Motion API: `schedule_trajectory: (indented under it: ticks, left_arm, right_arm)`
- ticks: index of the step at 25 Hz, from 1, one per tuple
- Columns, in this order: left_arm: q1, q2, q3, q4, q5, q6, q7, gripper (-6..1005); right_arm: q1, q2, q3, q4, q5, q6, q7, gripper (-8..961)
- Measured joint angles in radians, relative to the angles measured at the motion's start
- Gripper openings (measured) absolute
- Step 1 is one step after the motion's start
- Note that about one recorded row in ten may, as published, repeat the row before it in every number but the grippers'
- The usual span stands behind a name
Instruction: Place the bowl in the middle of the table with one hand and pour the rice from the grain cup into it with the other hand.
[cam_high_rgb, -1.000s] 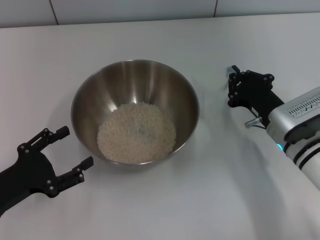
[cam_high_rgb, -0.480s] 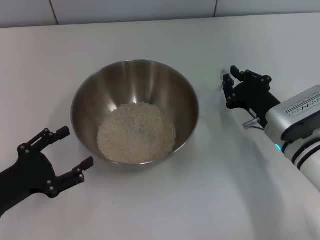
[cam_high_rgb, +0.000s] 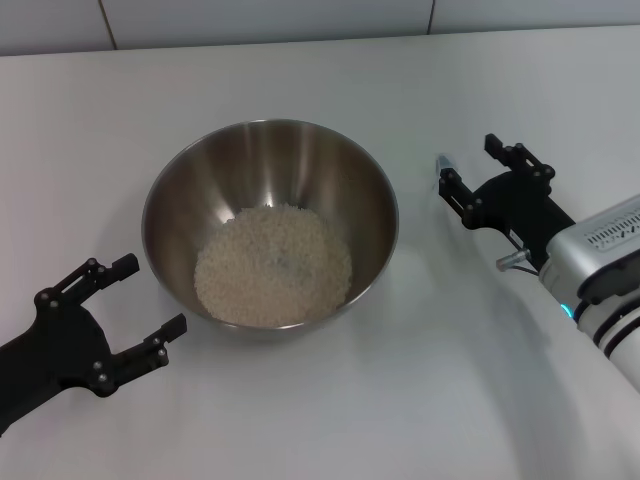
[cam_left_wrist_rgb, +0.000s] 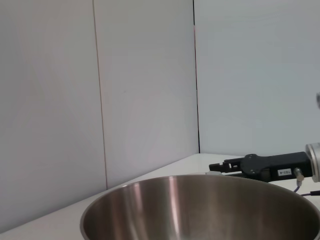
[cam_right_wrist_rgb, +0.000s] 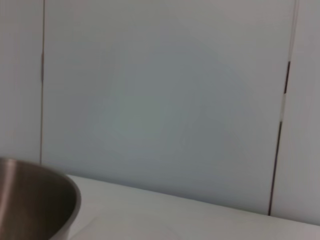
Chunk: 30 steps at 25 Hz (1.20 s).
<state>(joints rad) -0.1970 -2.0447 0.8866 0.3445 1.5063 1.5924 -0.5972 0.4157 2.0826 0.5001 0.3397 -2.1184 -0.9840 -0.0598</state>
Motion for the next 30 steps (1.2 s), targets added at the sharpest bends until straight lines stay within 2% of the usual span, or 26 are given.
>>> schedule_trajectory:
  ticks: [9, 14, 18, 21, 24, 26, 28, 30]
  left_arm:
    - [0.002, 0.0, 0.0, 0.002, 0.0, -0.002, -0.002, 846]
    - [0.002, 0.002, 0.0, 0.002, 0.0, -0.002, -0.003, 846]
    - [0.001, 0.004, 0.0, 0.001, 0.0, -0.002, -0.003, 846]
    - [0.005, 0.005, 0.0, 0.002, 0.0, -0.002, -0.003, 846]
    - [0.006, 0.006, -0.001, -0.001, 0.0, -0.002, -0.001, 846]
    - [0.007, 0.007, -0.002, -0.003, 0.0, -0.001, -0.001, 846]
    - [0.008, 0.007, -0.001, -0.003, 0.0, -0.001, -0.001, 846]
    - [0.008, 0.007, -0.001, -0.003, 0.0, -0.001, -0.001, 846]
  right_arm:
    - [-0.041, -0.003, -0.013, 0.0, 0.0, -0.035, -0.003, 770]
    - [-0.09, -0.005, -0.042, 0.001, 0.0, -0.109, 0.002, 817]
    - [-0.131, -0.012, -0.081, -0.005, 0.0, -0.178, 0.007, 817]
    - [-0.145, -0.03, -0.158, -0.016, 0.0, -0.227, 0.045, 817]
    - [-0.144, -0.051, -0.292, -0.064, -0.008, -0.348, 0.153, 817]
    - [-0.135, -0.057, -0.369, -0.134, -0.038, -0.439, 0.245, 817]
    - [-0.123, -0.056, -0.418, -0.234, -0.089, -0.529, 0.356, 817]
    - [-0.107, -0.046, -0.451, -0.354, -0.139, -0.604, 0.457, 816]
